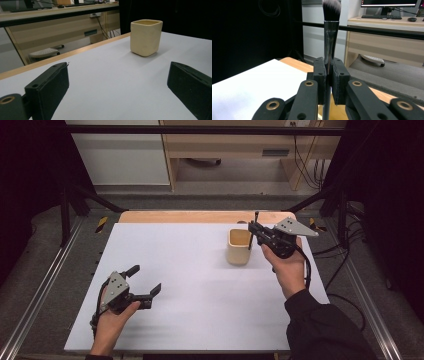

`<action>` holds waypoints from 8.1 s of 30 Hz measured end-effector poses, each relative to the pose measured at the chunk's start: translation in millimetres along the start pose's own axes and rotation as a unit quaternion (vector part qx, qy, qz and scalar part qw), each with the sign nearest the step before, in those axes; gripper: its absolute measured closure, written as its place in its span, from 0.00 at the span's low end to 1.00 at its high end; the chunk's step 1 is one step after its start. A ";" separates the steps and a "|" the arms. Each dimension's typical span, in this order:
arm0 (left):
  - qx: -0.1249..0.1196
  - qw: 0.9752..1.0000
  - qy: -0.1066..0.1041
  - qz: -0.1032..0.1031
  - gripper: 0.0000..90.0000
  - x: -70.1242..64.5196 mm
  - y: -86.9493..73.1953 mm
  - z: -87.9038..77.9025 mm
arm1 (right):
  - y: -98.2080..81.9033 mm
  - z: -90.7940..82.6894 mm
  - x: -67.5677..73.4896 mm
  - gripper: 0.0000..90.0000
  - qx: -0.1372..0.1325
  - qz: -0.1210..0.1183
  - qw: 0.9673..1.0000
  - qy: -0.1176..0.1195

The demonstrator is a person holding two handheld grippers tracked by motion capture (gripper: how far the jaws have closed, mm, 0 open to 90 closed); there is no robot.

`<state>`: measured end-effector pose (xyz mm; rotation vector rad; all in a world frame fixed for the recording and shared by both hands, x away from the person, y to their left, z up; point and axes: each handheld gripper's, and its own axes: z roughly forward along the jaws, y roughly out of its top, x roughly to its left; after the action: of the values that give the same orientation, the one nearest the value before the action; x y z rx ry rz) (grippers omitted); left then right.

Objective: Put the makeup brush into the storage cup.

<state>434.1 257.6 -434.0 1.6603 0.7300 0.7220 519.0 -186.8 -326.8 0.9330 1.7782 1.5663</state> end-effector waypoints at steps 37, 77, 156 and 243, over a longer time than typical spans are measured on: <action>-0.040 0.998 0.047 -0.030 0.04 29.4 -11.2 -27.9 | 1.4 38.6 -18.1 0.93 -0.027 0.010 0.998 -0.053; -0.056 0.997 0.044 -0.032 0.04 30.4 -11.8 -30.2 | -13.0 55.3 -18.6 0.93 -0.009 0.006 0.999 -0.049; -0.058 0.997 0.045 -0.033 0.04 30.2 -14.4 -32.3 | -27.3 19.0 -3.7 0.14 0.044 0.012 0.998 -0.051; -0.058 0.997 0.039 -0.024 0.02 29.9 -13.6 -33.3 | -61.8 -95.0 -12.0 0.06 0.049 0.017 0.996 -0.074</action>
<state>425.5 303.4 -438.7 1.5119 0.7672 0.7832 442.1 -255.5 -375.3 1.1015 1.7554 1.4029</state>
